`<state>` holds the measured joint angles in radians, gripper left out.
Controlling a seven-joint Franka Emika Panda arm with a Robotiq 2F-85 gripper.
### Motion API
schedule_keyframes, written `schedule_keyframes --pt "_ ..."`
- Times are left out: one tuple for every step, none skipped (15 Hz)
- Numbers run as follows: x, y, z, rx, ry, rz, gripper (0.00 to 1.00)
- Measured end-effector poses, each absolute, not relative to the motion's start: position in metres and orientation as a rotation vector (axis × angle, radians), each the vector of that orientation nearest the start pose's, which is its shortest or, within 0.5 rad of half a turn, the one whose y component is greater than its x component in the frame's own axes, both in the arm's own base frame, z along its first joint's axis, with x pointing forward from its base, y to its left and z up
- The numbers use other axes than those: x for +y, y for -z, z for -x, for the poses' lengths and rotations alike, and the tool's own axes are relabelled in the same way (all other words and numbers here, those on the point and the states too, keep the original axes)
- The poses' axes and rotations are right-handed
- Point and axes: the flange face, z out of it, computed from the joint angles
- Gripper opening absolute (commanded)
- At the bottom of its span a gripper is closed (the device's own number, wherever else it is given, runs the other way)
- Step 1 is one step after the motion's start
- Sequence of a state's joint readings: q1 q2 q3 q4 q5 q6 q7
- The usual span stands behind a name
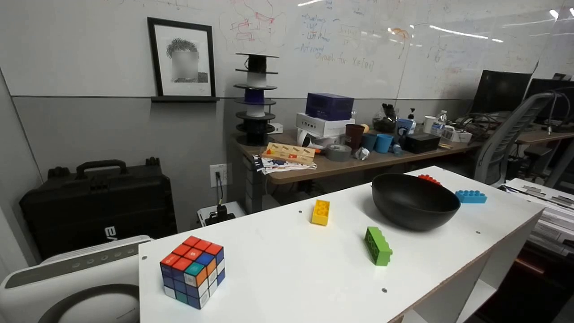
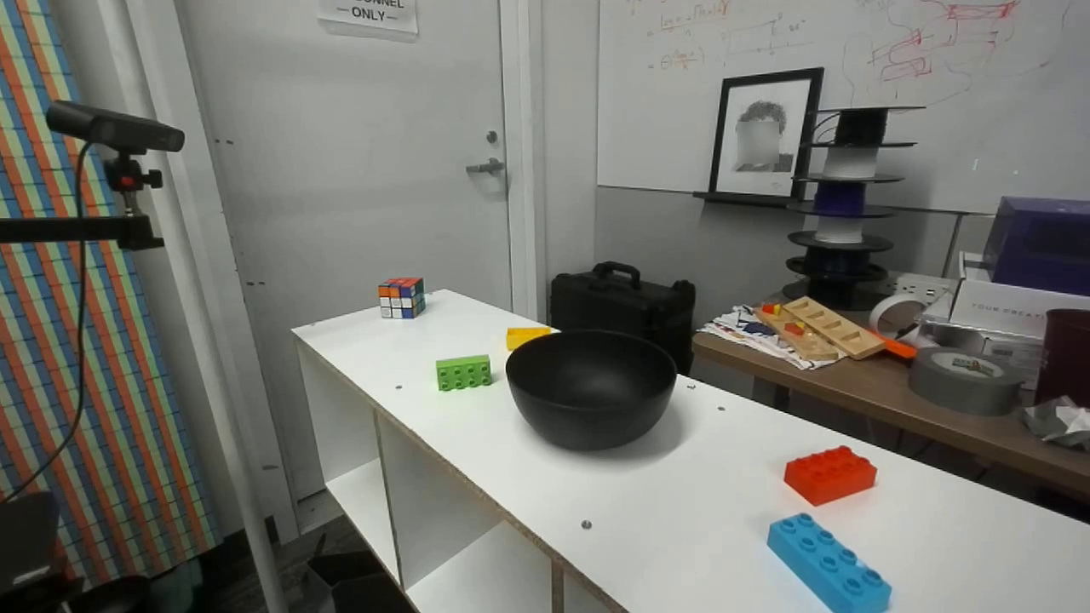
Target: Put the blocks on the counter in the bowl
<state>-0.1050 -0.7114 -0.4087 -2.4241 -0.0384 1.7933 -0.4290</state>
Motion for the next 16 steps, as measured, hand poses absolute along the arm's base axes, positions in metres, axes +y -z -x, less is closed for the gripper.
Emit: schedule_keyframes --pt "-0.195 -0.529 -0.301 -0.018 0.177 2.950 1.00" --pt "-0.191 -0.526 -0.306 -0.030 0.160 2.956 1.00" --pt "-0.184 -0.523 -0.313 -0.057 0.135 2.962 1.00" --pt "-0.174 -0.519 -0.324 -0.092 0.109 2.969 1.00" --pt "-0.162 -0.515 -0.336 -0.129 0.085 2.982 1.00" --pt "-0.148 -0.509 -0.349 -0.163 0.062 2.997 1.00" --pt "-0.133 -0.503 -0.364 -0.195 0.047 3.015 1.00" --pt "-0.117 -0.496 -0.379 -0.223 0.039 3.035 1.00" --pt "-0.100 -0.488 -0.394 -0.250 0.038 3.056 1.00" --pt "-0.082 -0.478 -0.410 -0.278 0.044 3.072 1.00" --pt "-0.066 -0.466 -0.426 -0.307 0.063 3.080 1.00" --pt "-0.052 -0.453 -0.441 -0.329 0.073 3.086 1.00" --pt "-0.040 -0.435 -0.456 -0.340 0.067 3.090 1.00" --pt "-0.030 -0.416 -0.469 -0.343 0.059 3.095 1.00" --pt "-0.021 -0.396 -0.483 -0.337 0.051 3.098 1.00" --pt "-0.013 -0.377 -0.495 -0.323 0.041 3.099 1.00"
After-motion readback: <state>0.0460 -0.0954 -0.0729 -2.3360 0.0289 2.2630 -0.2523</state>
